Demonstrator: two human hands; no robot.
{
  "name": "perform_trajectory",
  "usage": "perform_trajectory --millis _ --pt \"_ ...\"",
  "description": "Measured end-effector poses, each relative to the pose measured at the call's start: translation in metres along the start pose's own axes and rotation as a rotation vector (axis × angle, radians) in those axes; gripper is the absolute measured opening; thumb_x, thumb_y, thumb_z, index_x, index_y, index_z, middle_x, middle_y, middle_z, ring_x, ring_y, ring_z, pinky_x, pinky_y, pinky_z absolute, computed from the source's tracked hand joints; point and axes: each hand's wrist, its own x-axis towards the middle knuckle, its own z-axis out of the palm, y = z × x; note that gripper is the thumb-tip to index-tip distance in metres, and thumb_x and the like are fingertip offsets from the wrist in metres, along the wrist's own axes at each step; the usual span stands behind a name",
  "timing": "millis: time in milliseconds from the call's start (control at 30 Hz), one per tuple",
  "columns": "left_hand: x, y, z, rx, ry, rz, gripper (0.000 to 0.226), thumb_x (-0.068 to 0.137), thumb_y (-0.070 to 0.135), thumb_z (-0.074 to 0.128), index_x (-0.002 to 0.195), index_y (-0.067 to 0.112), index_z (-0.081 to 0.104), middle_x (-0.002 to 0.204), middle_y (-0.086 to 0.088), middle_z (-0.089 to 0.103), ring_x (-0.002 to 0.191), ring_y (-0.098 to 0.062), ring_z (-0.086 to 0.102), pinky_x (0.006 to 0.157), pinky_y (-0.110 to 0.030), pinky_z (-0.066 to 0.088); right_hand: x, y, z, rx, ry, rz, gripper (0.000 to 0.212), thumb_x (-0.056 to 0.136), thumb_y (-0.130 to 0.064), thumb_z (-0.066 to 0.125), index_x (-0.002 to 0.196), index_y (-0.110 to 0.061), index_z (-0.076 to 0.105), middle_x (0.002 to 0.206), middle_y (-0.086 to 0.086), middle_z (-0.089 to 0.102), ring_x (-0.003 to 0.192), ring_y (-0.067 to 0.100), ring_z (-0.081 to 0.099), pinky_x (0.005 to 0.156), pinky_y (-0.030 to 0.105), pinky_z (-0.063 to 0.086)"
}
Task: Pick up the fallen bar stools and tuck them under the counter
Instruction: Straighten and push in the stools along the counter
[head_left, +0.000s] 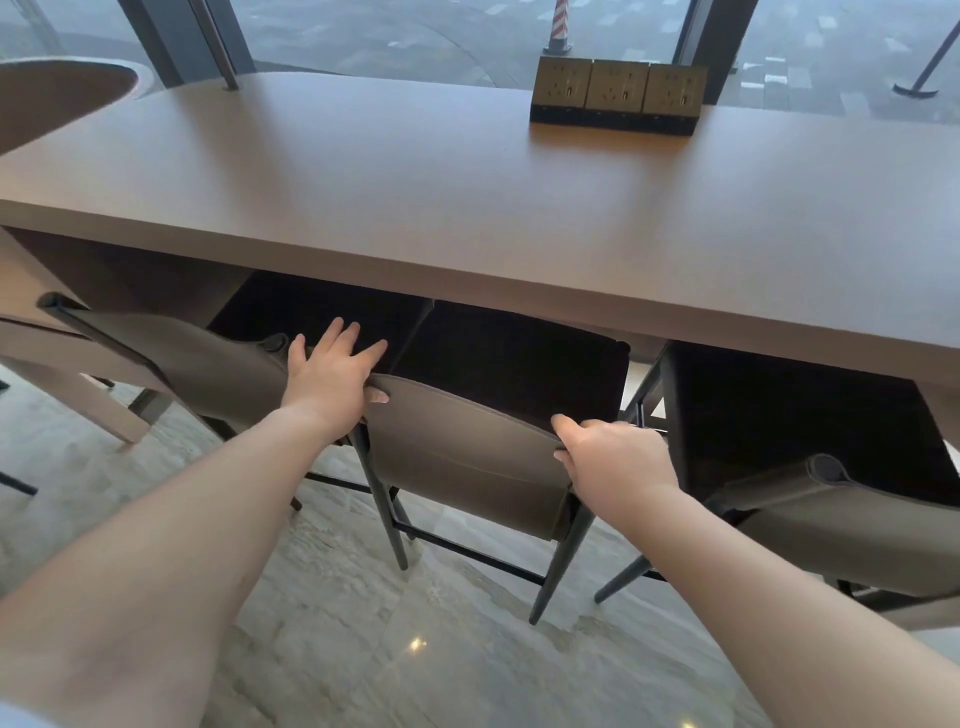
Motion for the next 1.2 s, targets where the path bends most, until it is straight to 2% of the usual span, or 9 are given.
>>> perform_trajectory --millis 267,400,533,600,767,867,1200 --pt "0.008 0.007 -0.001 0.052 -0.06 -0.04 0.067 0.093 0.049 0.057 0.151 0.034 0.029 0.161 -0.011 0.021 0.15 -0.029 0.002 0.116 -0.057 0.006 0.007 0.016 0.002 -0.022 -0.007 -0.089 0.041 0.104 -0.031 0.039 0.143 -0.018 0.04 0.09 -0.002 0.066 0.07 0.022 0.06 0.049 0.029 0.034" --pt "-0.003 0.03 0.002 0.06 -0.021 -0.041 0.065 0.093 0.054 0.052 0.151 0.034 0.028 0.16 -0.009 0.027 0.149 -0.031 0.012 0.113 -0.057 0.013 0.013 0.048 0.006 -0.042 -0.003 -0.093 0.042 0.1 -0.037 0.047 0.136 -0.016 0.048 0.104 0.0 0.067 0.088 0.023 0.064 0.059 0.034 0.05" --pt "-0.016 0.068 0.013 0.088 -0.037 -0.06 0.064 0.095 0.059 0.041 0.152 0.036 0.022 0.161 -0.006 0.025 0.149 -0.03 0.013 0.112 -0.055 0.015 0.011 0.081 0.016 -0.081 -0.049 -0.077 0.04 0.098 -0.043 0.047 0.13 -0.02 0.049 0.113 -0.002 0.064 0.101 0.019 0.061 0.066 0.031 0.05" --pt "-0.015 0.08 0.018 0.095 -0.045 -0.074 0.063 0.096 0.059 0.038 0.152 0.037 0.02 0.162 -0.006 0.022 0.15 -0.029 0.009 0.113 -0.055 0.013 0.012 0.091 0.021 -0.08 -0.056 -0.044 0.038 0.099 -0.045 0.043 0.129 -0.022 0.048 0.109 -0.004 0.063 0.096 0.018 0.06 0.061 0.03 0.051" --pt "-0.008 0.082 0.024 0.068 -0.014 -0.068 0.059 0.096 0.057 0.041 0.15 0.038 0.029 0.16 -0.003 0.027 0.15 -0.026 0.011 0.115 -0.057 0.009 0.018 0.103 0.027 -0.102 -0.117 -0.056 0.043 0.101 -0.047 0.035 0.135 -0.023 0.042 0.081 -0.005 0.057 0.063 0.018 0.056 0.048 0.03 0.049" --pt "-0.009 0.083 0.025 0.045 0.009 -0.065 0.056 0.096 0.055 0.043 0.148 0.038 0.034 0.159 -0.001 0.03 0.149 -0.025 0.012 0.115 -0.056 0.007 0.018 0.105 0.029 -0.12 -0.113 -0.056 0.049 0.102 -0.047 0.034 0.143 -0.022 0.035 0.075 -0.004 0.056 0.059 0.018 0.056 0.047 0.03 0.05" --pt "0.015 0.076 0.022 -0.016 0.019 0.037 0.045 0.094 0.044 0.055 0.132 0.02 0.059 0.15 -0.009 0.045 0.146 -0.032 0.024 0.114 -0.056 0.004 0.017 0.098 0.031 -0.151 -0.098 -0.042 0.048 0.104 -0.041 0.033 0.145 -0.017 0.032 0.073 -0.001 0.055 0.051 0.018 0.047 0.037 0.027 0.023"
